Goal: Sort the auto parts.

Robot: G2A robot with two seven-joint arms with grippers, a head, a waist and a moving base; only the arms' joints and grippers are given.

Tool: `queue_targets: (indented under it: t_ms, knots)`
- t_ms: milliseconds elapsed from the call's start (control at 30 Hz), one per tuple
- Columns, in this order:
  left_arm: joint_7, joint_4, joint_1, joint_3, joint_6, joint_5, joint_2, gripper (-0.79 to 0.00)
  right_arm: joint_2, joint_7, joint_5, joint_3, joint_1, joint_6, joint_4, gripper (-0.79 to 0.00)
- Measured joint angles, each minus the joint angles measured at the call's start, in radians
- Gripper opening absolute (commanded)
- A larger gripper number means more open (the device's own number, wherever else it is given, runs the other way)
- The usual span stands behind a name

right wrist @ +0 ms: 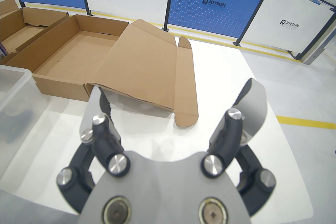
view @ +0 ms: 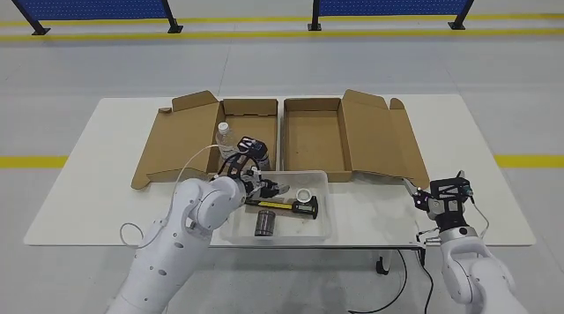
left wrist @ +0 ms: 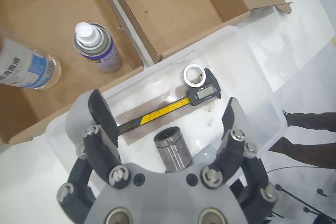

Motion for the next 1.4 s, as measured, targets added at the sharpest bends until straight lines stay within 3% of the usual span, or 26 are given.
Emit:
queue_targets:
  t_ms: [333,800,867,900,933,1133,1400]
  knots:
    - [-0.274,-0.027,-0.014,0.03,0.276,-0.074,-0.009,0.0,0.0,0.0,0.0,0.0,0.0,0.0,0.0,0.0]
    - [-0.339,0.046,-0.053,0.12,0.361,0.021,-0.018,0.0,0.0,0.0,0.0,0.0,0.0,0.0,0.0,0.0]
    - [-0.35,0.057,-0.06,0.128,0.359,0.027,-0.018,-0.086,0.0,0.0,0.0,0.0,0.0,0.0,0.0,0.0]
    - [-0.356,0.064,-0.064,0.135,0.355,0.035,-0.019,-0.265,0.0,0.0,0.0,0.0,0.0,0.0,0.0,0.0]
    - [-0.361,0.068,-0.067,0.14,0.353,0.04,-0.019,-0.342,0.0,0.0,0.0,0.0,0.0,0.0,0.0,0.0]
    - [-0.386,0.097,-0.086,0.168,0.343,0.044,-0.025,-0.234,0.0,0.0,0.0,0.0,0.0,0.0,0.0,0.0]
    - [-0.391,0.145,-0.12,0.214,0.332,0.06,-0.037,-0.188,0.0,0.0,0.0,0.0,0.0,0.0,0.0,0.0]
